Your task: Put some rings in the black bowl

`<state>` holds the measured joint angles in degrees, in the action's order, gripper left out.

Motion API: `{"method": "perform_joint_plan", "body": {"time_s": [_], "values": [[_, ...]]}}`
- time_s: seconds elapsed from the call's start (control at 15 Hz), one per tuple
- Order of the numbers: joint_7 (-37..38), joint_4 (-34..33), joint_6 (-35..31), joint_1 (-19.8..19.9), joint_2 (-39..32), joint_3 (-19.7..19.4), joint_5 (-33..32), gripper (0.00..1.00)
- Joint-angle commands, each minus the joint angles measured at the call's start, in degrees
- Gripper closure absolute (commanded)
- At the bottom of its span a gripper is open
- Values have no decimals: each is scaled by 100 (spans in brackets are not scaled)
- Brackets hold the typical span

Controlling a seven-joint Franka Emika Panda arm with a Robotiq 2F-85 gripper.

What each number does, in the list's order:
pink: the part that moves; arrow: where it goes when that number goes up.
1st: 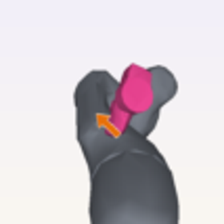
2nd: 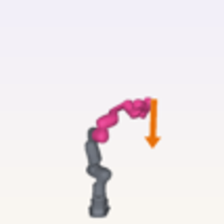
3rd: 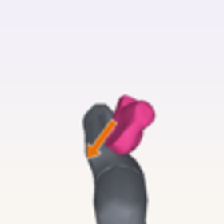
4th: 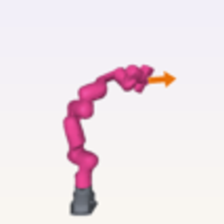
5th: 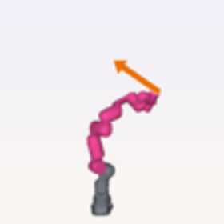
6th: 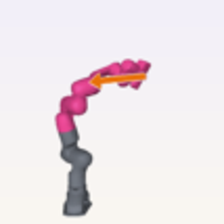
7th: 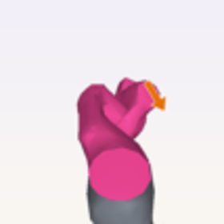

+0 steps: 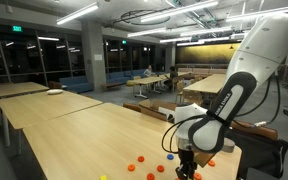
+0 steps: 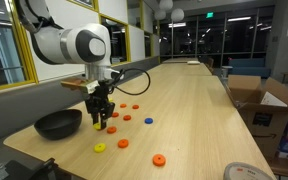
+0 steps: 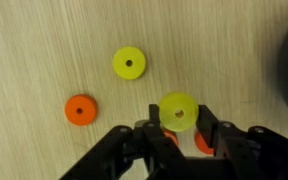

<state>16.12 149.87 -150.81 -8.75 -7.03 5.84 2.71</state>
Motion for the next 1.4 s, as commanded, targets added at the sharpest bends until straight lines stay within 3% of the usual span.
{"method": "perform_joint_plan", "body": {"time_s": [0.0,0.4,0.87,1.33], "values": [[-197,-301,971,-152,666,310,215,75],[-1276,-1129,1738,-372,634,645,1125,76],[-2958,-1741,2367,-359,1,765,2295,76],[-3486,-2164,3092,-219,-757,830,2611,76]]}}
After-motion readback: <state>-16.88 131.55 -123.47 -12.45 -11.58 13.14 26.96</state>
